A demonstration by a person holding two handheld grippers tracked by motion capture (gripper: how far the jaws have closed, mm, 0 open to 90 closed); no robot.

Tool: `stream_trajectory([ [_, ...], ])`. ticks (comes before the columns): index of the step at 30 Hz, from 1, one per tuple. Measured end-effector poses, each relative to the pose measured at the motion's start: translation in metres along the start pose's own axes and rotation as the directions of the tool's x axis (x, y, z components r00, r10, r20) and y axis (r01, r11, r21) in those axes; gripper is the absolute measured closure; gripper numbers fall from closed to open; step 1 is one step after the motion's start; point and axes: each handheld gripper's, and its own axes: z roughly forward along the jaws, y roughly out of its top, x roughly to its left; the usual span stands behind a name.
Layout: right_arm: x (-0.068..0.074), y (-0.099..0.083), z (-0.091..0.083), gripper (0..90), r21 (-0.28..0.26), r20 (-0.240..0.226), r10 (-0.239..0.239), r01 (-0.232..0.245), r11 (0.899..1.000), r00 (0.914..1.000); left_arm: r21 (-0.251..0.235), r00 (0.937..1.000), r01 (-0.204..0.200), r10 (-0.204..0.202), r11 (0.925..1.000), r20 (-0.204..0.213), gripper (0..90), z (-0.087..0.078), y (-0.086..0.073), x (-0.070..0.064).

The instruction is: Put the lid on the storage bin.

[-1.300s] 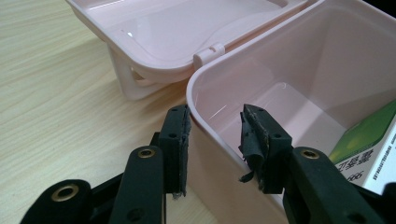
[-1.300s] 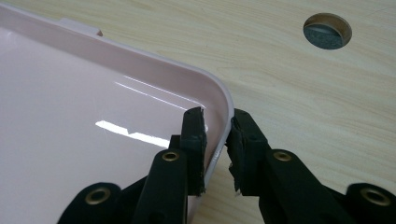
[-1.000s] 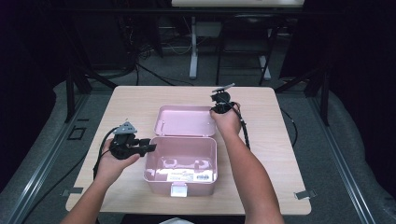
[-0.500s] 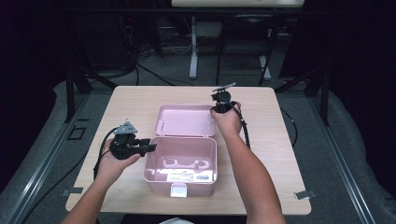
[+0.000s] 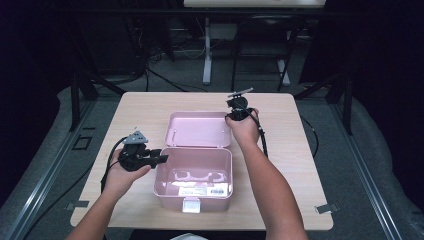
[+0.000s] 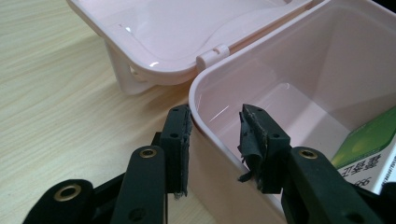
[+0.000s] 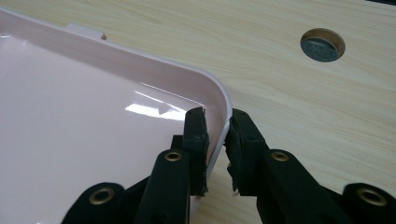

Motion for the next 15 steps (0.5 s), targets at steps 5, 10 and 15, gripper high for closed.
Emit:
stream_trajectory([
  [5, 0.006, 0.002, -0.004, 78.9, -0.005, 0.012, -0.035, 0.035, 0.999, 0.9993, 0.005, 1.0000, 0.001, -0.001, 1.0000, 0.005, 65.3, 0.001, 0.000, 0.000],
  [10, 0.005, 0.006, -0.011, 79.4, -0.017, 0.003, -0.027, 0.028, 0.999, 0.9996, -0.005, 0.9999, 0.013, -0.013, 0.9999, 0.008, 66.6, 0.001, 0.000, 0.001],
  [15, 0.005, 0.007, -0.017, 79.6, -0.031, 0.006, -0.039, 0.039, 0.999, 0.9992, -0.015, 0.9999, 0.014, -0.014, 0.9998, 0.002, 69.4, 0.002, 0.001, 0.001],
])
